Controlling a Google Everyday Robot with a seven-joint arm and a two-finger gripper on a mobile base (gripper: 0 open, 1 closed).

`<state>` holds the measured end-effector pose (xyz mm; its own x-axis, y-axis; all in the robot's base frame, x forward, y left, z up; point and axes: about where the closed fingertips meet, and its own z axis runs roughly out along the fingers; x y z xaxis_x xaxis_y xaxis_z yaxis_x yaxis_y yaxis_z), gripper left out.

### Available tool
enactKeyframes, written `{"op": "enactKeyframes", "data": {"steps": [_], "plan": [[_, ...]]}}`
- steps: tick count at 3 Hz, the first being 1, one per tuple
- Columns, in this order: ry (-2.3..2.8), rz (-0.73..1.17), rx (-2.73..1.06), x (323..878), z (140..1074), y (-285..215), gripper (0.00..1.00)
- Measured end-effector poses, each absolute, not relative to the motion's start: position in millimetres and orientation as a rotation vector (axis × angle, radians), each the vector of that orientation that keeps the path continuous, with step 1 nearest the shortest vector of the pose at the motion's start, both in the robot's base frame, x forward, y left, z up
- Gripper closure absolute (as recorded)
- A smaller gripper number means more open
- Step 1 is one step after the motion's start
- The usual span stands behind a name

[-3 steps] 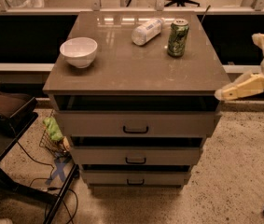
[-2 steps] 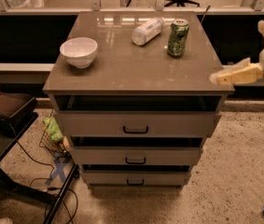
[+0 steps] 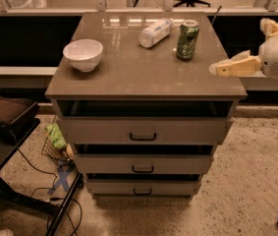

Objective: Place green can into white bowl

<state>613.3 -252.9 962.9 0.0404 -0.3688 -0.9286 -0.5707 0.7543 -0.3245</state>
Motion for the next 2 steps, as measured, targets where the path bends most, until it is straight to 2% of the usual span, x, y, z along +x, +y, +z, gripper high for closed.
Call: {"op": "enactKeyframes", "data": {"steps": [1, 2], "plan": [[1.603, 0.250, -0.672, 651, 954, -251, 0.00], [1.623, 0.207, -0.598, 701, 952, -257, 0.00]]}}
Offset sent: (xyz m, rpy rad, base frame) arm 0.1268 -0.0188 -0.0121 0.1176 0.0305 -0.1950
